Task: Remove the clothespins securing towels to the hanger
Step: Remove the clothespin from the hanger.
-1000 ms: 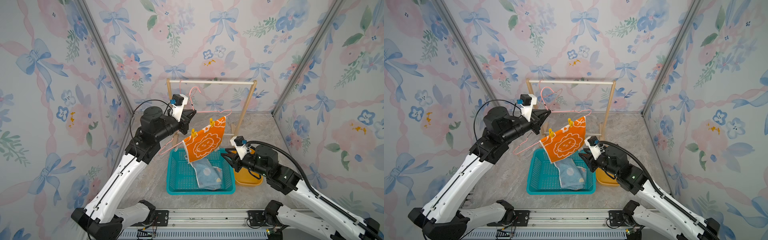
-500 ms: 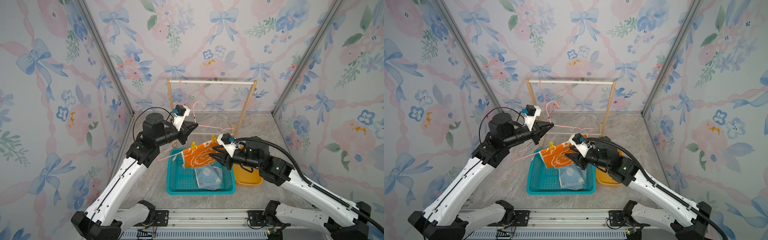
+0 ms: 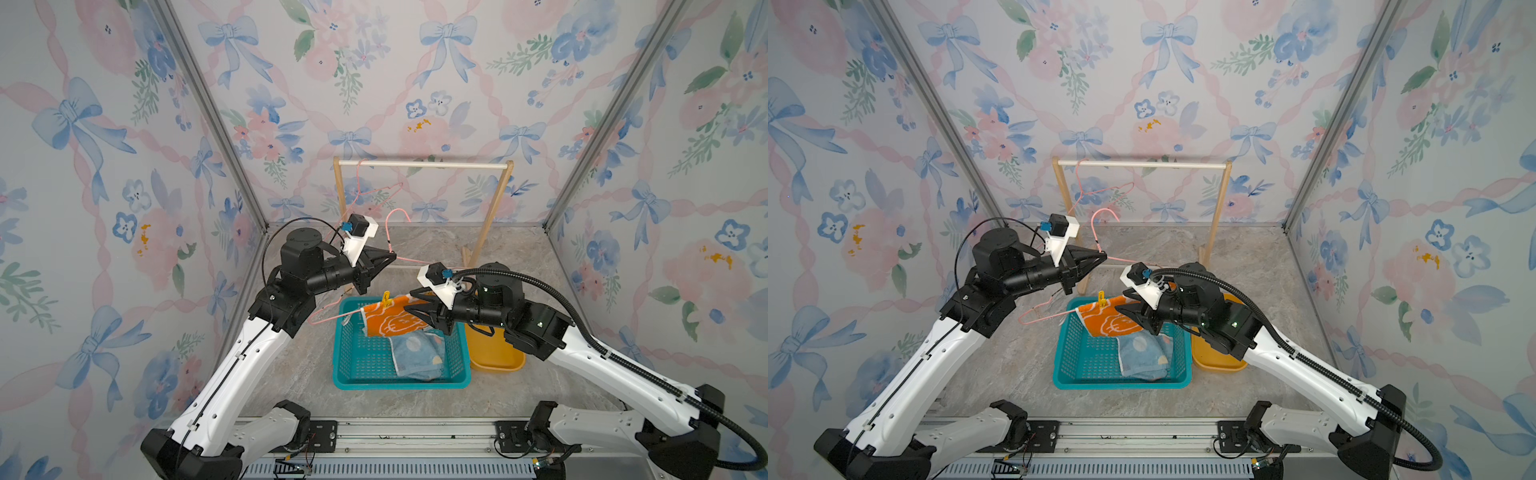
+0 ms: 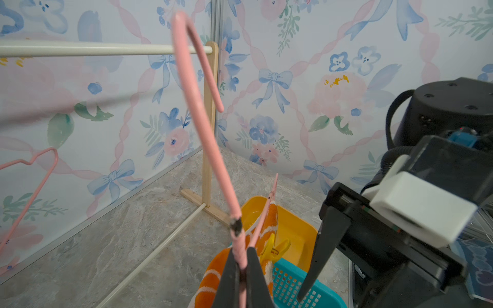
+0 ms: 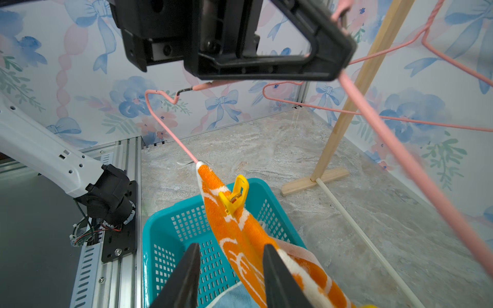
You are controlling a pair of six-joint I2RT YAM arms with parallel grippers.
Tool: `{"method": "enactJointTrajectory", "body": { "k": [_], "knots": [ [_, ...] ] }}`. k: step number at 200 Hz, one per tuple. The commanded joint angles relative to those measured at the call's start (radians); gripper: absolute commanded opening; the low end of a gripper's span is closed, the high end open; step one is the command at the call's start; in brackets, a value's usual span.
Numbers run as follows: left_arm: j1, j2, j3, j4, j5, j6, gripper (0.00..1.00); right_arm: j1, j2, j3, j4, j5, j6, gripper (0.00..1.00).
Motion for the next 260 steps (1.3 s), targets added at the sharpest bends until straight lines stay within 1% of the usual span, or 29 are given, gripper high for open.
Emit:
{"method": "enactJointTrajectory", "body": {
  "k": [1,95,209,260],
  "knots": [
    [0.006,0.0,0.001,0.03,0.06,-0.015,0.0,0.022,0.023,0.05,-0.026,-0.028,-0.033,0.42],
    [0.006,0.003,0.006,0.032,0.115,-0.021,0.0,0.054,0.101,0.139,-0.101,-0.056,-0.094,0.43],
    [0.007,0.006,0.01,0.031,0.152,-0.024,0.0,0.053,0.195,0.24,-0.162,-0.075,-0.161,0.44],
    [0.007,0.008,0.009,0.032,0.162,-0.023,0.0,0.053,0.212,0.254,-0.181,-0.084,-0.176,0.43]
  ]
}}
